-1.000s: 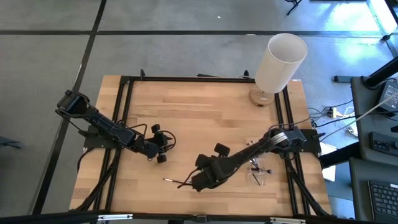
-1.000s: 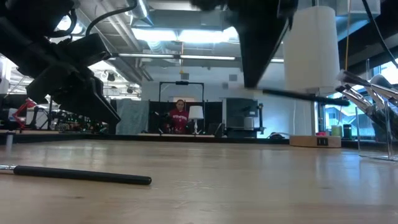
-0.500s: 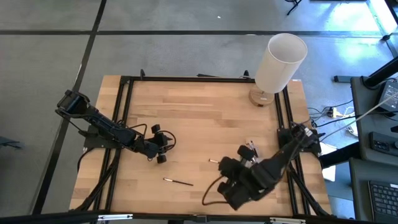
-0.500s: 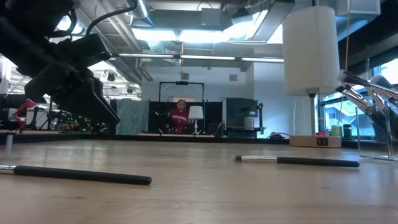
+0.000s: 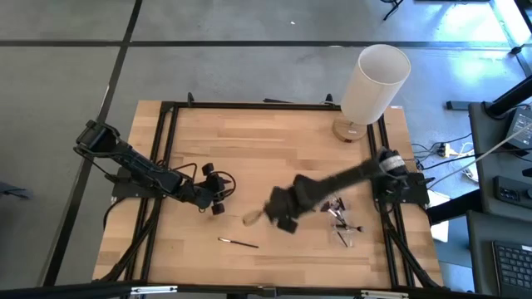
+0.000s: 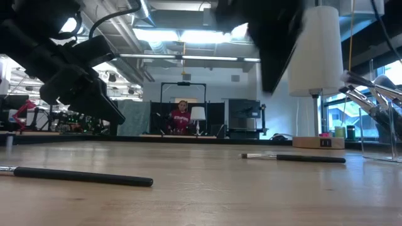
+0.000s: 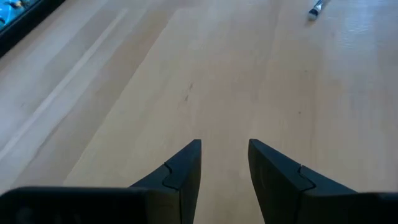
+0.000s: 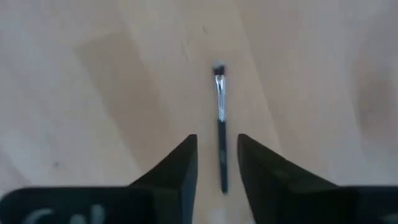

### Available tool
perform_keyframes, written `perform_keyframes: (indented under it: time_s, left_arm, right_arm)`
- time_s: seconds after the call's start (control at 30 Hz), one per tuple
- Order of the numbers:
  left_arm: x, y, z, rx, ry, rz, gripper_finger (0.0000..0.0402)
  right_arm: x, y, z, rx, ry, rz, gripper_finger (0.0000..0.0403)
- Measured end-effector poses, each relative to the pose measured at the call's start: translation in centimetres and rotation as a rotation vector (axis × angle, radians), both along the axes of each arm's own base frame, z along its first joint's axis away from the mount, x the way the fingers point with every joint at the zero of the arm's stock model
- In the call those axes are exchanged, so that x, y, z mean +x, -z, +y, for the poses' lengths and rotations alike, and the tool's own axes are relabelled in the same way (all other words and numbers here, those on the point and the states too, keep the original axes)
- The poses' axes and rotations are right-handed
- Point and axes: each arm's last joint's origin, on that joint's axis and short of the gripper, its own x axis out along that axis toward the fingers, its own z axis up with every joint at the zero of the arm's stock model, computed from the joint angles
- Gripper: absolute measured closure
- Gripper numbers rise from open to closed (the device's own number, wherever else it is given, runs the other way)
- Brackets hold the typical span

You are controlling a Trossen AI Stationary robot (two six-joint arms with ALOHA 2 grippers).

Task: Put items in baskets/containers
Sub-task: Put the foundation brush into the right section of the transparent organizer

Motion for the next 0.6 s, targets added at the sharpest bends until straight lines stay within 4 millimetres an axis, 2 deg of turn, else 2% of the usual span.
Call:
perform_keyframes:
  time_s: [0.1,0.23,0.33,0.43,0.6]
  left_arm:
    - [0.1,0.0,0.2,0.005,0.001,0.006,0.0274]
    - [0.0,0.1,0.2,0.007,0.028,0.029,0.0274]
    - [0.0,0.2,0.2,-0.007,0.036,0.043,0.0274]
    - [-0.1,0.3,0.2,-0.020,0.024,0.048,0.0274]
    - [-0.1,0.2,0.2,-0.033,0.015,0.037,0.0274]
  right_arm:
    - [0.8,2.7,-3.2,0.124,-0.035,0.043,0.0265]
    - [0.3,5.8,-5.6,0.186,-0.041,0.105,0.0251]
    - [-0.6,7.2,-6.5,0.136,-0.051,0.168,0.0254]
    - [-0.9,7.8,-7.0,0.093,-0.085,0.186,0.0262]
    - [-0.5,8.7,-7.2,0.172,-0.106,0.123,0.0271]
